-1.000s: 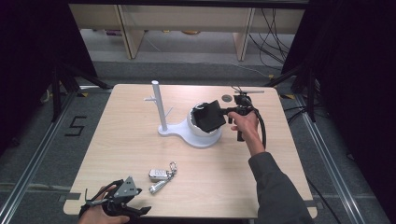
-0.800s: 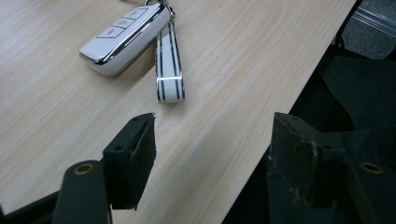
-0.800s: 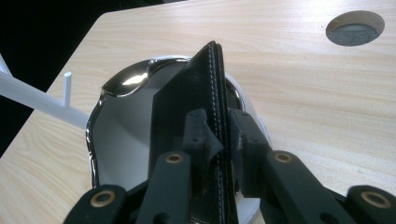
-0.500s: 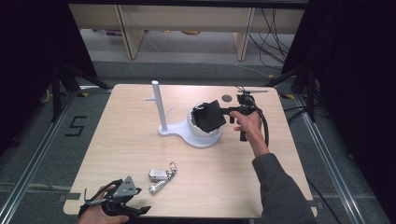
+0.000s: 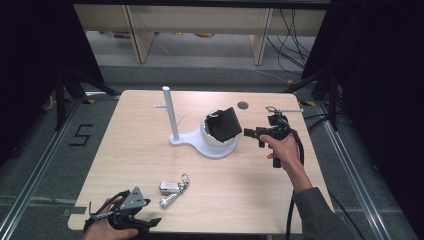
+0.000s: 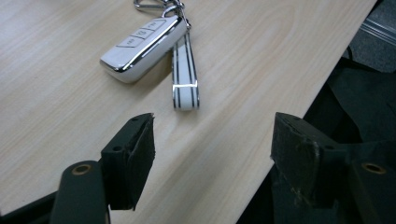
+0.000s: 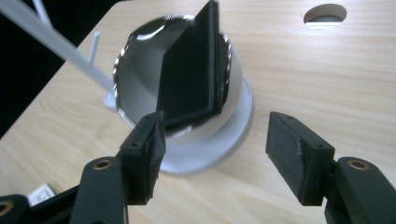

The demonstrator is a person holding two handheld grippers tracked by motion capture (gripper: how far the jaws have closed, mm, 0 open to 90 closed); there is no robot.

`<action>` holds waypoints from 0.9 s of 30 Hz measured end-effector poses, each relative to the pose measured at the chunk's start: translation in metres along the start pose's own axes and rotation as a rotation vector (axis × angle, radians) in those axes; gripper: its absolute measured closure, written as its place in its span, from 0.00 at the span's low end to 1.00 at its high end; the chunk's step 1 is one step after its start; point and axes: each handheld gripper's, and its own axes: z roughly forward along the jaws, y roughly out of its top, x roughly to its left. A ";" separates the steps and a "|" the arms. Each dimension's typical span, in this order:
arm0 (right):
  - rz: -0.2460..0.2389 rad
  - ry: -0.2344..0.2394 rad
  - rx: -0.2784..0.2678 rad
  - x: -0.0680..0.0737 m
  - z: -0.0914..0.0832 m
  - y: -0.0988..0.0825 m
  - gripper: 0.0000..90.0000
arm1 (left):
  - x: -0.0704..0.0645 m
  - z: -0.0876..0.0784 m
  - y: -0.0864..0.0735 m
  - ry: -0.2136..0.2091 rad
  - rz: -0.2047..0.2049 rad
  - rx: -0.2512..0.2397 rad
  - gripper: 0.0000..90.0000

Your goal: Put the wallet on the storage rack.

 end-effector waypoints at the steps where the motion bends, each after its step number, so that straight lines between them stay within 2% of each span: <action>1: -0.006 -0.001 0.003 0.003 -0.002 -0.005 0.41 | 0.000 0.000 0.000 0.000 0.000 0.000 0.33; 2: -0.006 -0.001 0.003 0.003 -0.002 -0.005 0.41 | 0.002 -0.001 0.001 0.010 0.017 0.007 0.33; 3: -0.031 -0.002 0.006 0.004 -0.005 -0.011 0.39 | 0.001 0.000 0.001 0.009 0.004 -0.005 0.33; 4: -0.018 -0.002 0.004 0.010 -0.009 -0.024 0.39 | 0.003 0.001 0.003 0.019 0.005 -0.005 0.33; 5: -0.018 -0.002 0.004 0.010 -0.009 -0.024 0.39 | 0.003 0.001 0.003 0.019 0.005 -0.005 0.32; 6: -0.053 0.001 0.006 0.010 -0.010 -0.030 0.39 | 0.003 0.001 0.005 0.021 0.011 -0.006 0.32; 8: -0.074 0.003 0.016 0.013 -0.010 -0.046 0.38 | 0.002 0.003 0.009 0.013 0.004 -0.014 0.32; 10: -0.094 -0.018 0.014 0.016 -0.011 -0.054 0.36 | 0.004 0.003 0.011 0.022 0.019 -0.007 0.31; 12: -0.099 -0.011 0.008 0.020 -0.013 -0.060 0.36 | 0.003 0.004 0.012 0.018 0.004 -0.017 0.31; 14: -0.101 -0.009 0.009 0.022 -0.014 -0.063 0.36 | 0.005 0.004 0.013 0.024 0.010 -0.009 0.31; 17: -0.105 0.029 0.005 0.024 -0.014 -0.074 0.35 | 0.007 0.006 0.015 0.018 0.010 -0.023 0.31; 18: -0.105 0.029 0.005 0.024 -0.014 -0.074 0.35 | 0.007 0.006 0.015 0.018 0.010 -0.023 0.31; 22: -0.104 0.048 0.001 0.027 -0.014 -0.093 0.35 | 0.009 0.006 0.022 0.021 0.008 -0.037 0.31; 27: -0.123 0.022 0.011 0.029 -0.017 -0.104 0.34 | 0.013 0.007 0.030 0.036 0.015 -0.039 0.31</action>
